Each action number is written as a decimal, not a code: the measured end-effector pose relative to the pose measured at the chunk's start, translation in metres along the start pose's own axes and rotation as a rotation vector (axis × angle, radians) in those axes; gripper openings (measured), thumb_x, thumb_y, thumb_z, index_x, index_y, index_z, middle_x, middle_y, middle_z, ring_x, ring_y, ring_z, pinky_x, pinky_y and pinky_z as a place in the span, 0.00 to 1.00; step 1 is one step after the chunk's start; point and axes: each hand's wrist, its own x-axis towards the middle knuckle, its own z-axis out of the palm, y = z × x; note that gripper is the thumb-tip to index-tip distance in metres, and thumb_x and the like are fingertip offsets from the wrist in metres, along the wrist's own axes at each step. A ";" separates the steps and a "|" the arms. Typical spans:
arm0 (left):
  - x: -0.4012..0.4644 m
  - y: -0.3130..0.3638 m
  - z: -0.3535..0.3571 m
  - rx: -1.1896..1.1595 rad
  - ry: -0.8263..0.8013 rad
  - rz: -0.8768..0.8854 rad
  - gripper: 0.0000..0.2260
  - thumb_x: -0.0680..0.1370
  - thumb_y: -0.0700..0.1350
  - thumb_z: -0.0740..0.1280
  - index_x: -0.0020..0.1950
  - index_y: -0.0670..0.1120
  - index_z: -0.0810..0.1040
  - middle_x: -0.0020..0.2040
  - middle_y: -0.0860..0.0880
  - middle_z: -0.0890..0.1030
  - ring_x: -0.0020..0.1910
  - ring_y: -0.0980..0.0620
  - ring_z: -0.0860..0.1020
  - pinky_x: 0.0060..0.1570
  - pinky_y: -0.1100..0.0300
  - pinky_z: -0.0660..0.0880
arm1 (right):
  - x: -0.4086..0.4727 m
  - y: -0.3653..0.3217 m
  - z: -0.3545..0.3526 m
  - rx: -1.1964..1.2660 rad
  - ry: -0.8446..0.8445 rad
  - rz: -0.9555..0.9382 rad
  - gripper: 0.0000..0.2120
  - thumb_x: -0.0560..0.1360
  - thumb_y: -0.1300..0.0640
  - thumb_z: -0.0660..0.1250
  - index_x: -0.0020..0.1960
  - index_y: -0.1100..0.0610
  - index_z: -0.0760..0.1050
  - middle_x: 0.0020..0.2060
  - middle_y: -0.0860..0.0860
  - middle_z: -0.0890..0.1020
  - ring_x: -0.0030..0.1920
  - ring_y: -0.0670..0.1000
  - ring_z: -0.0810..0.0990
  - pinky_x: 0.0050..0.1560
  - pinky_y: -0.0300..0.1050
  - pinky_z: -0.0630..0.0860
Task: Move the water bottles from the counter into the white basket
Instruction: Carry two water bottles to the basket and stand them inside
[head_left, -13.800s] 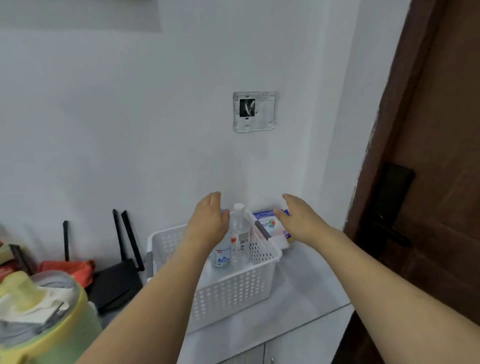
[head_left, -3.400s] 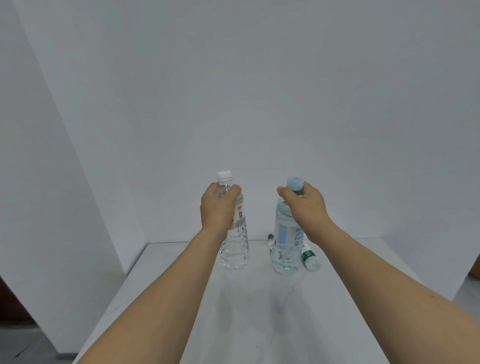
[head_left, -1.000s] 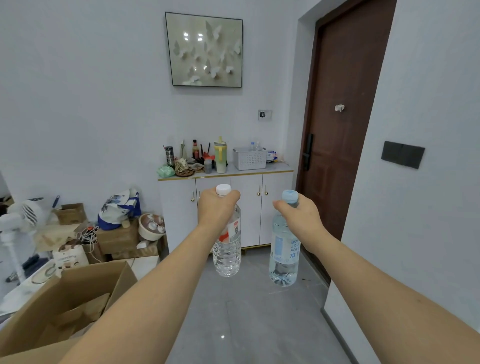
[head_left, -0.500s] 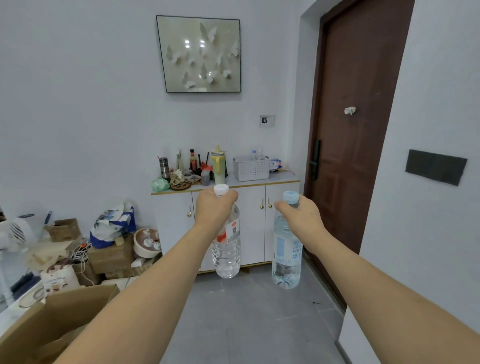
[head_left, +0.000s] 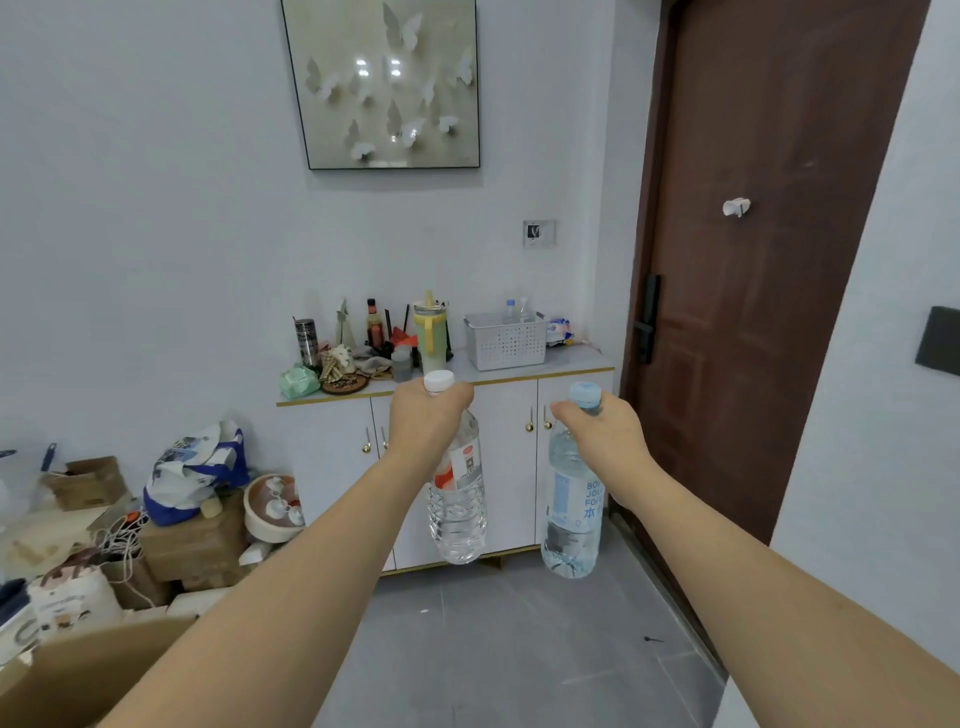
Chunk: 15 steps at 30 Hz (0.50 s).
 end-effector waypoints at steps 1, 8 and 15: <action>0.016 -0.001 0.001 -0.004 -0.006 0.009 0.08 0.70 0.38 0.70 0.38 0.44 0.71 0.31 0.47 0.69 0.31 0.50 0.69 0.33 0.58 0.66 | 0.015 0.001 0.006 0.001 0.008 -0.003 0.08 0.74 0.53 0.69 0.40 0.55 0.74 0.34 0.50 0.77 0.36 0.50 0.77 0.41 0.46 0.73; 0.126 -0.006 0.017 -0.004 -0.048 0.043 0.06 0.71 0.40 0.70 0.40 0.42 0.73 0.34 0.44 0.71 0.31 0.51 0.70 0.32 0.58 0.67 | 0.116 -0.004 0.044 0.029 0.055 -0.026 0.05 0.74 0.55 0.70 0.42 0.54 0.75 0.34 0.47 0.78 0.36 0.48 0.76 0.39 0.42 0.72; 0.207 -0.024 0.054 -0.023 -0.064 0.025 0.09 0.72 0.39 0.70 0.37 0.44 0.71 0.30 0.49 0.69 0.29 0.53 0.68 0.30 0.60 0.66 | 0.199 0.016 0.064 0.073 0.072 -0.025 0.02 0.75 0.57 0.69 0.44 0.52 0.77 0.36 0.45 0.80 0.38 0.45 0.78 0.37 0.39 0.71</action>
